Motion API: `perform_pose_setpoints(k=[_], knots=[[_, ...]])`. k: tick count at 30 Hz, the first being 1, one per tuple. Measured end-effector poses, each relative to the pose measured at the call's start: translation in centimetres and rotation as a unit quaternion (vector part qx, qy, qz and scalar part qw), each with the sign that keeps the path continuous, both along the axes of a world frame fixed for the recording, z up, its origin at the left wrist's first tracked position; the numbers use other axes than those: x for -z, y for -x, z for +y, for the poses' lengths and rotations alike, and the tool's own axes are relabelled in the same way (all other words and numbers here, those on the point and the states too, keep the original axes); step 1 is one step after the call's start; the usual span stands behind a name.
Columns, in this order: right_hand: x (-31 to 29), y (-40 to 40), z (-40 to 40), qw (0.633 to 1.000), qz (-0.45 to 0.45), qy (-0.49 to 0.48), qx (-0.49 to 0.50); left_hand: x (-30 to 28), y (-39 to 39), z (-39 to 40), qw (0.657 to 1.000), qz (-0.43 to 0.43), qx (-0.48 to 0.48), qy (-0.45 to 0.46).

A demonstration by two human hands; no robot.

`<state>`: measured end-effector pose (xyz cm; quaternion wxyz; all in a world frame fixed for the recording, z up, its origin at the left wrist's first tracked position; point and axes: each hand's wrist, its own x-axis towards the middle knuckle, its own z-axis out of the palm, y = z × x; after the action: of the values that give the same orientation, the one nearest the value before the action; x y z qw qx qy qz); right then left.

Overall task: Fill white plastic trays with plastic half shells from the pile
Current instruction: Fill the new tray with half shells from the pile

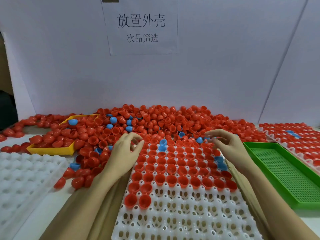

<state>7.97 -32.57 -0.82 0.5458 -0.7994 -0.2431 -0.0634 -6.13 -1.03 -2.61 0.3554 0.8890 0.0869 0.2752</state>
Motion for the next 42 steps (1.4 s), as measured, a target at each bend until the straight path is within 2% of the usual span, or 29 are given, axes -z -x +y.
perform_pose_setpoints(k=[4,8,11,14,19,24,28,33,35,39,42], knots=[[0.0,-3.0,0.5,0.989,-0.067,0.105,0.079,1.3,-0.6,-0.1,0.999,0.033,-0.017,0.039],[-0.1,-6.2,2.0,0.963,-0.089,0.245,0.073,0.8,-0.5,0.5,0.998,0.027,-0.037,0.044],[0.1,-7.9,3.1,0.920,-0.078,0.382,0.040,0.2,-0.2,0.6,0.999,0.015,-0.032,0.004],[0.6,-9.0,3.5,0.903,-0.040,0.425,0.051,-0.1,0.2,0.5,0.997,-0.001,-0.042,-0.065],[0.6,-9.8,3.4,0.921,-0.056,0.374,0.096,-0.3,0.3,0.3,0.994,-0.011,-0.045,-0.103],[0.0,-9.1,2.6,0.943,-0.084,0.296,0.124,-0.2,0.3,-0.2,0.992,0.036,-0.033,-0.118],[-0.6,-7.7,1.9,0.974,-0.081,0.172,0.126,-0.2,0.4,-0.5,0.993,0.072,-0.026,-0.095],[-1.6,-4.8,1.2,0.997,-0.014,0.038,0.067,-0.3,0.3,-0.4,0.987,0.148,-0.038,-0.045],[-1.7,-3.3,1.0,0.999,0.017,-0.009,0.035,-0.3,0.5,-0.6,0.986,0.146,-0.044,-0.075],[-1.2,-0.3,1.2,0.992,0.081,-0.080,-0.047,-0.4,0.9,-1.0,0.971,0.119,-0.071,-0.197],[-1.0,1.3,1.6,0.980,0.130,-0.101,-0.108,-0.6,1.0,-1.2,0.956,0.109,-0.075,-0.261]])
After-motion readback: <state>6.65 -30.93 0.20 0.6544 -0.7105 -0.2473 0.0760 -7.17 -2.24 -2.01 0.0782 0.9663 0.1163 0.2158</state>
